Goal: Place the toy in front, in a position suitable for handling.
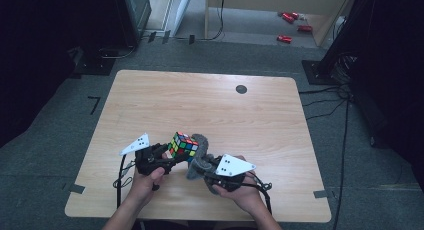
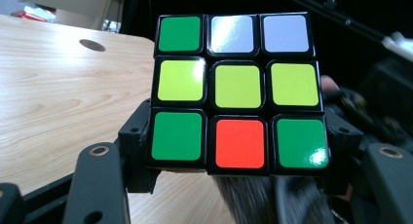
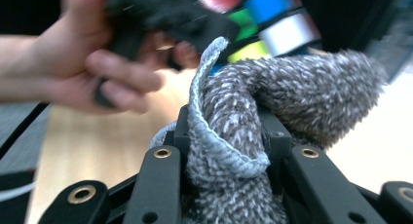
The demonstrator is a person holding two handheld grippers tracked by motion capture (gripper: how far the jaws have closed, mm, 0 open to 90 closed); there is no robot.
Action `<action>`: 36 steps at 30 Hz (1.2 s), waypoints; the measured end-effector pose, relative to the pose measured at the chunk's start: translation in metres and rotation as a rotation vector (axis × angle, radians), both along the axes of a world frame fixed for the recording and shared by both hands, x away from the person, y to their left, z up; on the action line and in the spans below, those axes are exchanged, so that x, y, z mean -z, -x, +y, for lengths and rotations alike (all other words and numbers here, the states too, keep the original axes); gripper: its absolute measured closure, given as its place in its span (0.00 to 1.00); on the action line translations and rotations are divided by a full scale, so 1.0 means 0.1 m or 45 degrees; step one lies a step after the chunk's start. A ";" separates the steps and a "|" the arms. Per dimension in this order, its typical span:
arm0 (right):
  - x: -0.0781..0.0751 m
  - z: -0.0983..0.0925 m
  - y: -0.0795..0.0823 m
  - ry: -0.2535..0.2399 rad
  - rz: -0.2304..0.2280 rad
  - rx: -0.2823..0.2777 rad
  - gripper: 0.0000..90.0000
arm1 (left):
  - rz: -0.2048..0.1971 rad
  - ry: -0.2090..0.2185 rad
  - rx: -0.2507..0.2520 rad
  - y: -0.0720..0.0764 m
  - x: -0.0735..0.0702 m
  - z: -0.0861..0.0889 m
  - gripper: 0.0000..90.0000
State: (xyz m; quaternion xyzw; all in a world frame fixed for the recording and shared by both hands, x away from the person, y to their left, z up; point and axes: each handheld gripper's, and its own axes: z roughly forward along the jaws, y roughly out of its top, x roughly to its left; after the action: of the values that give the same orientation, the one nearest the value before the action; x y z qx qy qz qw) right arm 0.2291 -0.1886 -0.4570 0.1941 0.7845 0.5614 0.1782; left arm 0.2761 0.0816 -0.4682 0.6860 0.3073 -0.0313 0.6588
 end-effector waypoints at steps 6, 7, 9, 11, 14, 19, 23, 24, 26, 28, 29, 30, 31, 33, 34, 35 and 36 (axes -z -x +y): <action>0.01 0.02 0.00 -0.034 0.041 -0.028 0.76 | -0.005 0.010 -0.005 0.01 -0.04 0.04 0.38; 0.02 0.06 0.01 -0.015 0.053 -0.060 0.76 | -0.006 0.014 -0.009 0.01 -0.04 0.06 0.38; 0.05 0.16 0.05 0.038 0.057 -0.119 0.76 | -0.006 0.024 -0.018 0.00 -0.06 0.09 0.38; 0.06 0.22 0.07 0.082 0.032 -0.136 0.76 | -0.018 0.017 -0.023 0.01 -0.07 0.08 0.38; 0.01 0.13 0.03 0.054 0.028 -0.093 0.75 | -0.031 0.010 -0.017 0.01 -0.09 0.08 0.38; 0.01 0.05 0.02 -0.034 0.033 -0.040 0.75 | -0.032 -0.034 -0.016 -0.02 -0.07 0.10 0.38; 0.07 0.22 0.08 0.039 0.042 -0.102 0.75 | -0.016 -0.037 -0.033 -0.03 -0.04 0.10 0.38; 0.09 0.23 0.07 0.036 0.053 -0.120 0.75 | -0.020 -0.039 -0.034 -0.02 -0.05 0.10 0.38; 0.11 0.23 0.06 0.039 0.064 -0.123 0.75 | -0.025 -0.036 -0.039 -0.02 -0.06 0.11 0.38; 0.09 0.19 0.04 0.024 0.063 -0.100 0.75 | -0.030 -0.031 -0.028 -0.02 -0.06 0.11 0.38; 0.08 0.16 0.03 0.006 0.063 -0.077 0.76 | -0.030 -0.032 -0.025 -0.01 -0.06 0.11 0.38; 0.07 0.13 0.01 -0.019 0.064 -0.051 0.76 | -0.031 -0.034 -0.024 -0.01 -0.06 0.10 0.38; 0.06 0.11 0.01 -0.032 0.066 -0.041 0.76 | -0.035 -0.039 -0.025 -0.01 -0.06 0.09 0.38; 0.07 0.11 0.01 -0.033 0.075 -0.045 0.76 | -0.049 -0.068 -0.024 0.00 -0.07 0.08 0.38; 0.08 0.13 0.03 -0.017 0.074 -0.060 0.76 | -0.054 -0.075 -0.030 -0.01 -0.07 0.09 0.38; 0.09 0.16 0.04 -0.002 0.076 -0.082 0.75 | -0.049 -0.073 -0.041 -0.02 -0.07 0.10 0.38; 0.10 0.19 0.06 0.015 0.073 -0.105 0.75 | -0.047 -0.073 -0.052 -0.03 -0.07 0.12 0.38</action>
State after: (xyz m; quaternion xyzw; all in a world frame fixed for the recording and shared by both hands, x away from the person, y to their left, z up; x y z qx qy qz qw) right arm 0.2233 -0.1694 -0.4667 0.1766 0.8000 0.5577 0.1335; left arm 0.2787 0.0939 -0.4610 0.6985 0.3098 0.0038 0.6450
